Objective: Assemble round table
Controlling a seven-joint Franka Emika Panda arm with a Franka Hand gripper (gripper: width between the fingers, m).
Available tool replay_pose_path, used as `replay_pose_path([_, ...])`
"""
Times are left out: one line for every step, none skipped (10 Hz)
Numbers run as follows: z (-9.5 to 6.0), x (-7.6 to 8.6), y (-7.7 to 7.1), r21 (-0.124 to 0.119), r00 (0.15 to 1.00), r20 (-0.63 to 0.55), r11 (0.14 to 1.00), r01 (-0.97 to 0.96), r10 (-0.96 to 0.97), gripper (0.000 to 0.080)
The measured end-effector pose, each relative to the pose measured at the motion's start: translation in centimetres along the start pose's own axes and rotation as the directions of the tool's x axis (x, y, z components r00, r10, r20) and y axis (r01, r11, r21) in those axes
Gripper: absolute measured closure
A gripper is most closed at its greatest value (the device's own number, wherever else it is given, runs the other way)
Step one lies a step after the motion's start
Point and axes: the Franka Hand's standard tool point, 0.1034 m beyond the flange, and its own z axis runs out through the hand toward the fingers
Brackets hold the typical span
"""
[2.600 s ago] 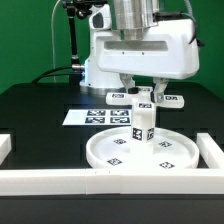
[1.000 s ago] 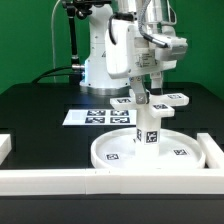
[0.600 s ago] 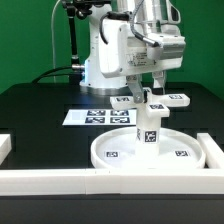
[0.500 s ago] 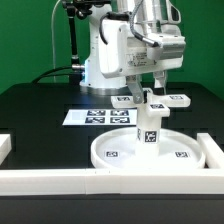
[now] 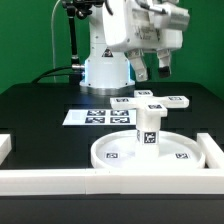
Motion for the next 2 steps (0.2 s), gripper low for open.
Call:
replay_pose_path([0.20, 0.08, 0.07, -0.002, 1.000, -0.003, 1.000, 0.003, -0.003, 0.0150])
replay_pose_path([0.20, 0.07, 0.06, -0.002, 1.000, -0.003, 1.000, 0.005, -0.005, 0.0150])
